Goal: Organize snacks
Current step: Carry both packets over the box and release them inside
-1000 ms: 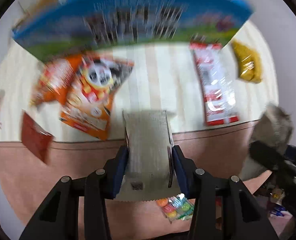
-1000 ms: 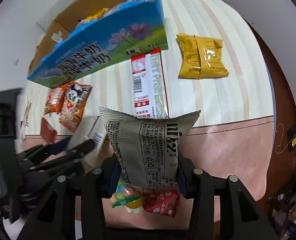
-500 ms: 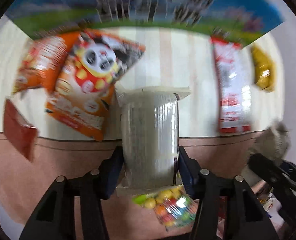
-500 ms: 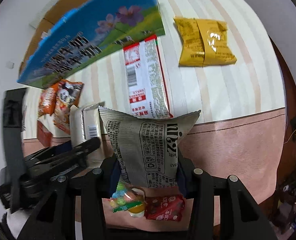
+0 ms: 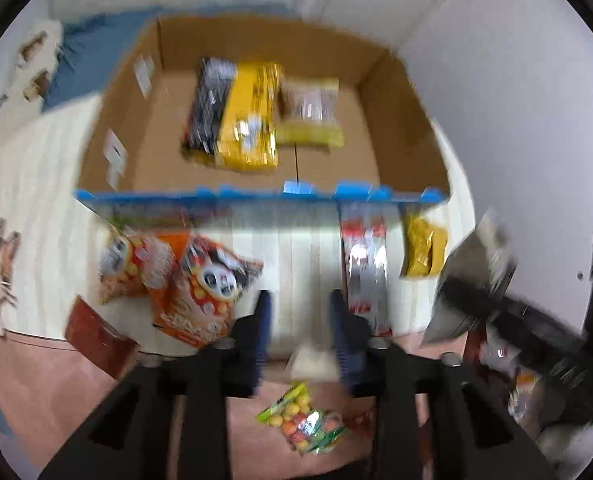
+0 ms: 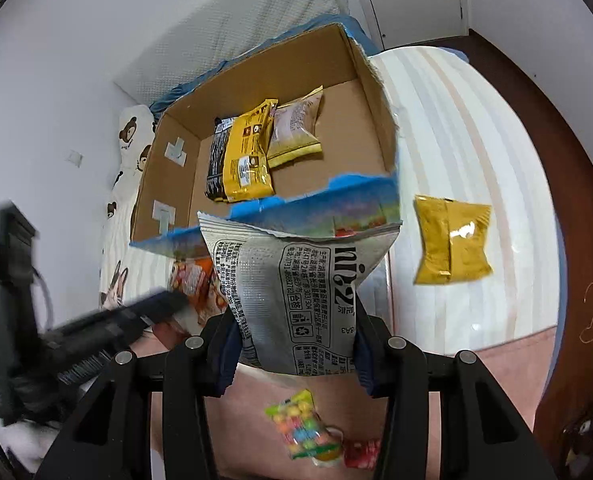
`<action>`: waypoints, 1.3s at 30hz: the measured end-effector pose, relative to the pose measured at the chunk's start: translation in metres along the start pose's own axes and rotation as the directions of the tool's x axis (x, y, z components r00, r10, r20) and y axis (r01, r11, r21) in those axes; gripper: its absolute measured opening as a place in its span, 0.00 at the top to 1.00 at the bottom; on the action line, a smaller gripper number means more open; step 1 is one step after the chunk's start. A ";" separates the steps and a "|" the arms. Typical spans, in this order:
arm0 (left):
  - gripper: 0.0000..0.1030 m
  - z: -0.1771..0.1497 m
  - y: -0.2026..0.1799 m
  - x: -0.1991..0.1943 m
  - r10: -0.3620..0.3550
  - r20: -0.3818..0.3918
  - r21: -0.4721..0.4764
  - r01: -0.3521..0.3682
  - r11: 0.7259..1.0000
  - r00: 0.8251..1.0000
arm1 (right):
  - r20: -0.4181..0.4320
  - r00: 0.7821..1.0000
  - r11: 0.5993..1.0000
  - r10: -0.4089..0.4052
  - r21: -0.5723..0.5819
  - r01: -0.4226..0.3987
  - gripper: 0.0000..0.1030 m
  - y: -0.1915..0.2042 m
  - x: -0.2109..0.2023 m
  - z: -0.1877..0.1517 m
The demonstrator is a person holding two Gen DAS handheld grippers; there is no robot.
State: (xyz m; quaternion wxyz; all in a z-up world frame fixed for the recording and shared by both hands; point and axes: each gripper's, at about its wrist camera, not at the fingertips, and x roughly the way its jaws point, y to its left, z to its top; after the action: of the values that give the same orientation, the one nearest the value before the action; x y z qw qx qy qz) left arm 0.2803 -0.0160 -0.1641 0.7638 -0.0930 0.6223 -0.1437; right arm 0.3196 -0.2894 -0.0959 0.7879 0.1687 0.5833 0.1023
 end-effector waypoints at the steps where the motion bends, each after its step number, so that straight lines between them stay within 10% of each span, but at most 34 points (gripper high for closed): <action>1: 0.65 0.001 0.008 0.008 0.025 -0.049 0.000 -0.025 1.000 0.999 | -0.005 1.000 1.000 -0.001 -0.001 0.001 0.52 -0.001 0.003 0.002; 7: 0.65 -0.028 0.024 0.066 0.017 -0.233 -0.051 -0.030 0.998 0.972 | -0.069 0.997 0.999 -0.018 0.041 0.021 0.52 -0.015 0.032 -0.019; 15: 0.32 -0.032 -0.047 0.115 0.174 -0.228 0.346 -0.087 0.934 0.958 | -0.133 0.987 0.988 -0.086 0.120 0.102 0.52 -0.064 0.048 -0.050; 21: 0.37 -0.031 -0.061 0.154 0.272 -0.223 0.441 -0.152 0.885 0.936 | -0.135 0.984 0.977 -0.118 0.159 0.139 0.52 -0.089 0.040 -0.064; 32: 0.45 -0.002 -0.030 0.014 0.040 -0.044 0.055 -0.038 0.998 0.998 | -0.061 0.998 0.991 0.003 0.136 0.005 0.52 -0.054 0.002 -0.039; 39: 0.45 0.095 -0.019 -0.084 0.082 0.167 0.002 -0.083 0.997 0.983 | 0.035 0.999 0.999 0.009 -0.031 -0.008 0.52 0.009 -0.016 0.063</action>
State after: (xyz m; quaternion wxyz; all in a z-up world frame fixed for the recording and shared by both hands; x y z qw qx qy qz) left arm 0.3561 -0.0094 -0.0601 0.8188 -0.0755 0.5590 -0.1065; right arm 0.3754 -0.2962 -0.0621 0.8001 0.1608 0.5670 0.1116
